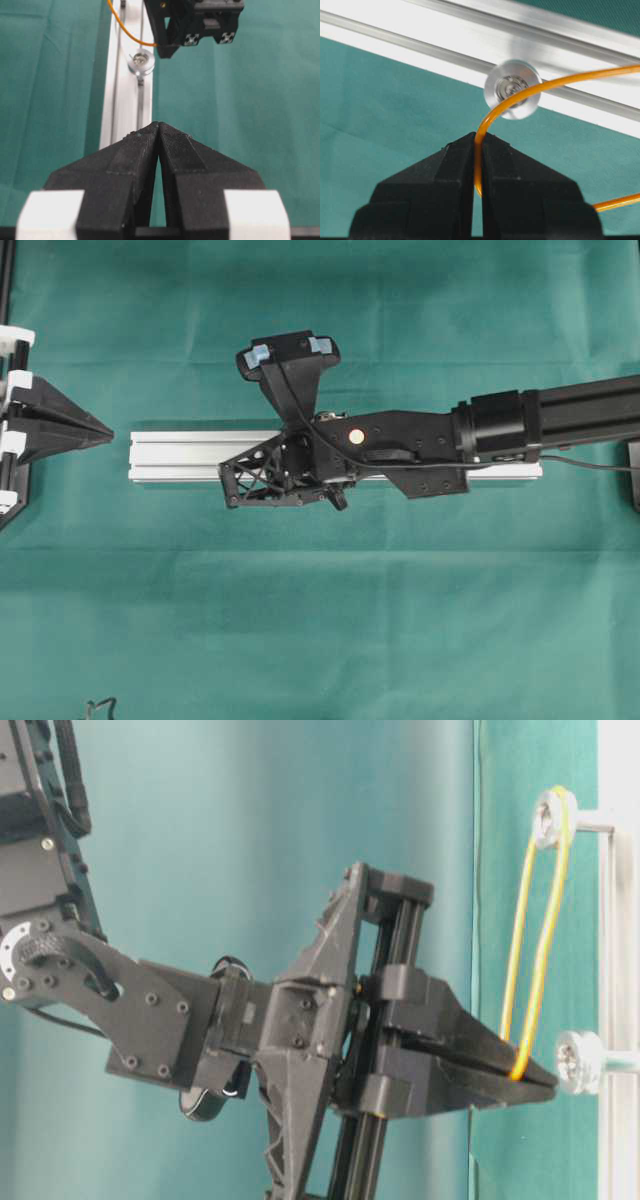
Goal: Hook the rubber onto the shaft.
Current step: 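Pull the band around the left peg with the right gripper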
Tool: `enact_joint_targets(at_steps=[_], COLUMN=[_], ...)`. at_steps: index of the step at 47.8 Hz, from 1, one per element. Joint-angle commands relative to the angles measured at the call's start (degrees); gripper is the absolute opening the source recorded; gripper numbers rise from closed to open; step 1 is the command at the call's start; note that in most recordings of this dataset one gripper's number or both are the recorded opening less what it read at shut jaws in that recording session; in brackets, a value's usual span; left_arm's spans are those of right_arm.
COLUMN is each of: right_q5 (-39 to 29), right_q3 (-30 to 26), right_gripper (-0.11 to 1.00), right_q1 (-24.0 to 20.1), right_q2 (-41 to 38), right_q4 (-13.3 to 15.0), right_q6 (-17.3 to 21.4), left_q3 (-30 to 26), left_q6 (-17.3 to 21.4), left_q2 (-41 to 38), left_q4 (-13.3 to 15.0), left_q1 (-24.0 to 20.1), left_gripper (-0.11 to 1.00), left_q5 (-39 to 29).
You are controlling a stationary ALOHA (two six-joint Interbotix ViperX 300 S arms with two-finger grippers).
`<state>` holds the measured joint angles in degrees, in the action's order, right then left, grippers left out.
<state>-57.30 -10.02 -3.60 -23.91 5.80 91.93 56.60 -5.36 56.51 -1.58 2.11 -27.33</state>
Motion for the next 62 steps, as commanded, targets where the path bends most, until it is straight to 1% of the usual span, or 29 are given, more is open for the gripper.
enact_joint_targets(at_steps=[1, 20, 38, 51, 62], right_q5=[0.9, 1.1, 4.0, 4.2, 5.7], right_q3=[-2.1, -3.3, -3.3, -3.3, -3.3], right_gripper=[0.05, 0.05, 0.05, 0.05, 0.05], right_q1=[0.2, 0.7, 1.1, 1.2, 1.5], right_q2=[0.7, -0.7, -2.0, -2.7, -3.5], right_q4=[0.1, -0.1, -0.6, -1.0, -1.1], right_q6=[0.1, 0.1, 0.1, 0.1, 0.1], left_q3=[-1.6, -1.6, -1.6, -1.6, -1.6], left_q6=[0.0, 0.0, 0.0, 0.0, 0.1], left_q2=[-0.4, -0.5, -0.4, -0.5, -0.5], left_q4=[-0.1, -0.1, -0.1, -0.1, -0.1], left_q1=[0.2, 0.2, 0.1, 0.1, 0.2], left_gripper=[0.00, 0.00, 0.00, 0.00, 0.00], left_q5=[0.3, 0.4, 0.3, 0.3, 0.3])
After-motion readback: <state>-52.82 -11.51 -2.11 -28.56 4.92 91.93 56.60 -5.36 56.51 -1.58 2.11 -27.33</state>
